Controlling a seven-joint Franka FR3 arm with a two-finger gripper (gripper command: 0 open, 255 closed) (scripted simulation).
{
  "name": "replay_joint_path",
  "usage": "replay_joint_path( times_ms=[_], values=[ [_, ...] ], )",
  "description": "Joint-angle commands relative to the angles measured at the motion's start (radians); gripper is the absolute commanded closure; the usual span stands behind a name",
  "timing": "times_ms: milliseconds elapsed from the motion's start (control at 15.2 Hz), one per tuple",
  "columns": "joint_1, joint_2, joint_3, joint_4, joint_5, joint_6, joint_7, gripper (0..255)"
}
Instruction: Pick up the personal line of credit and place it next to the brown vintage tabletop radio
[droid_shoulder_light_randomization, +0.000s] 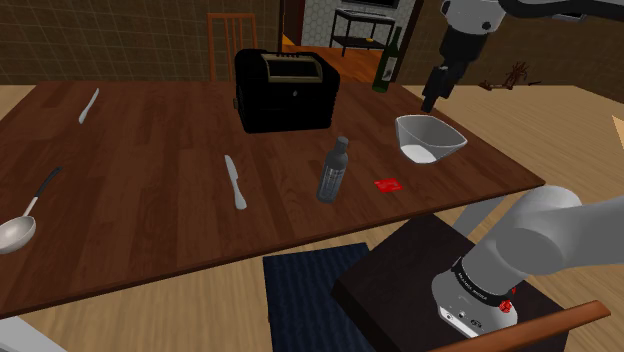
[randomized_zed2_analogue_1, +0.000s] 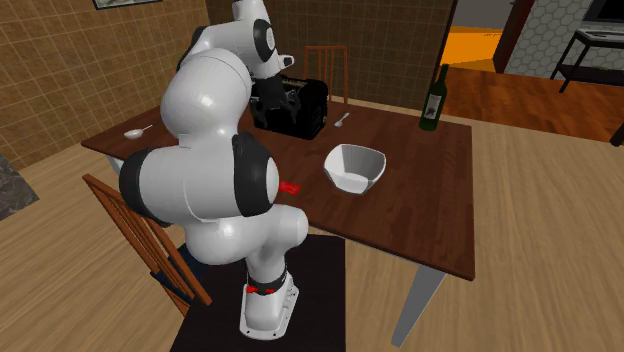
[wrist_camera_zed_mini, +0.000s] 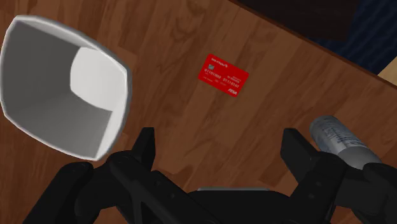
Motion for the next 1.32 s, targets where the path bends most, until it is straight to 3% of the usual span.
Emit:
replay_joint_path(
  times_ms=[0, 330, 660, 990, 1254],
  values=[
    [0.000, 0.000, 0.000, 0.000, 0.000, 0.000, 0.000, 0],
    [0.094, -0.167, -0.183, -0.278, 0.013, 0.238, -0.294, 0],
    [0.175, -0.248, -0.412, -0.483, 0.001, 0.451, -0.617, 0],
    [0.283, -0.211, -0.699, -0.598, -0.020, 0.646, -0.982, 0],
    [0.453, -0.114, -0.976, -0.616, -0.018, 0.781, -1.301, 0]
  ],
)
